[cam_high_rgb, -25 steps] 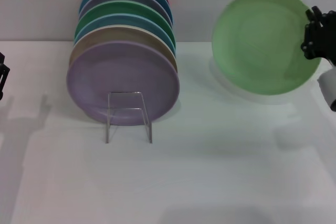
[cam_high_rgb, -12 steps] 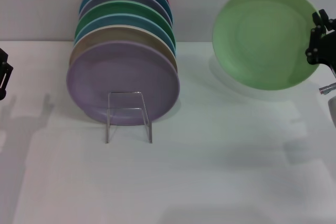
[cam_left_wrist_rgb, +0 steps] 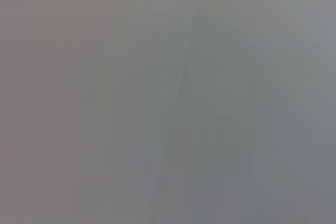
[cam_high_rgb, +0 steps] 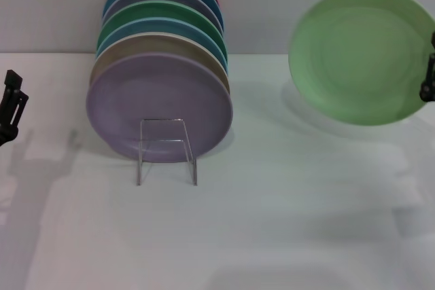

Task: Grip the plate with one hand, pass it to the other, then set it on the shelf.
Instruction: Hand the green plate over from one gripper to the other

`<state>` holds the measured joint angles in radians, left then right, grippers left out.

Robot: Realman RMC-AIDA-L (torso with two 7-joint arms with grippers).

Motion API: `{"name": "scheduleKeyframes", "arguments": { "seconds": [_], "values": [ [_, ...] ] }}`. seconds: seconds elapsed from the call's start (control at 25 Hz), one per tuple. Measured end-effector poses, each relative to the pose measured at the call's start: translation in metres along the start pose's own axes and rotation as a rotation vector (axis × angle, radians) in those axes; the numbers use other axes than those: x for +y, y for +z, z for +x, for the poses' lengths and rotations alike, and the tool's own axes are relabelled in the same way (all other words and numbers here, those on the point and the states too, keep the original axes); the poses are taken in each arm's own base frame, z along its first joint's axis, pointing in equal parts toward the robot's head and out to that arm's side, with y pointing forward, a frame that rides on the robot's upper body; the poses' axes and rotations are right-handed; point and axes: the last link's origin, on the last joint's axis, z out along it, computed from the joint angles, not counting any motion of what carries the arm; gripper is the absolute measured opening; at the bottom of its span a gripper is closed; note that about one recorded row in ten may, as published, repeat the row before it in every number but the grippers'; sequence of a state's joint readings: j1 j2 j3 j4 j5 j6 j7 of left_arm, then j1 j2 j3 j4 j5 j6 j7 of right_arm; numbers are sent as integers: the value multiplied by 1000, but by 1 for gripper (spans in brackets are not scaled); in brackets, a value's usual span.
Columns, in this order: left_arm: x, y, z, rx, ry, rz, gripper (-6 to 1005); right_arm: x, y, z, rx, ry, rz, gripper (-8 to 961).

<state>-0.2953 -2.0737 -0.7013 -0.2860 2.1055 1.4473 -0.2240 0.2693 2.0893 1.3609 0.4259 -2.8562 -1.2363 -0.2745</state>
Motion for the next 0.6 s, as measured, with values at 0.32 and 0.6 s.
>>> {"name": "scheduleKeyframes", "arguments": {
  "seconds": [0.32,0.6],
  "values": [
    [18,-16,9,70,-4,-114,823,2,-33,-3,-66,2,-21,21],
    [35,-36,13,96,-21,-227,821,13,-66,-13,-133,18,-72,21]
  ]
}}
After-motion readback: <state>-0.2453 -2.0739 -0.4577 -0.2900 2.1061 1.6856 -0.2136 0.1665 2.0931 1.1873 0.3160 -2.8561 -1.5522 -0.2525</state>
